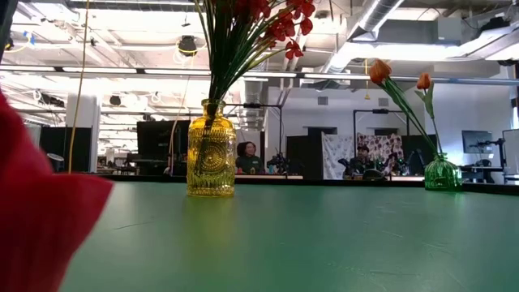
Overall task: Sort flowers into vase by color
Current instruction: Put the top red flower into the transparent vase
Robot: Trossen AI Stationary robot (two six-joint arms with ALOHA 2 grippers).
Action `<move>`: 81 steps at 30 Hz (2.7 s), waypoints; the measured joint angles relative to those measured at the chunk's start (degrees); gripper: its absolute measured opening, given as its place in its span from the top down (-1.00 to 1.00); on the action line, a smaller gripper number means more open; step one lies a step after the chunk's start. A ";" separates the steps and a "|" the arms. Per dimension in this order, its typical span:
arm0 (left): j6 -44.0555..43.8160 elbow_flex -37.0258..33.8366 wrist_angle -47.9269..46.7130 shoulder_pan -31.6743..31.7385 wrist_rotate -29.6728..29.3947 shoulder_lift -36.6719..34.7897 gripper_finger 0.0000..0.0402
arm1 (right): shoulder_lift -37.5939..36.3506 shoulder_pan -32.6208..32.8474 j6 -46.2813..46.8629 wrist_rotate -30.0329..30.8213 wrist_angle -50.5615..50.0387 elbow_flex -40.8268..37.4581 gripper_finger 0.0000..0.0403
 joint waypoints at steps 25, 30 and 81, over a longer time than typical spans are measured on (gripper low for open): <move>49.93 -17.06 -32.19 2.26 -24.82 -29.59 0.20 | -16.86 16.32 89.46 -16.70 -35.83 0.02 0.90; 46.81 -34.12 -20.28 0.98 -27.46 -38.47 0.20 | -18.83 22.13 99.76 -11.50 -46.73 0.02 0.90; 39.43 -57.99 -8.04 2.91 -49.75 -41.32 0.20 | -16.16 61.92 153.13 24.31 -55.01 -15.72 0.90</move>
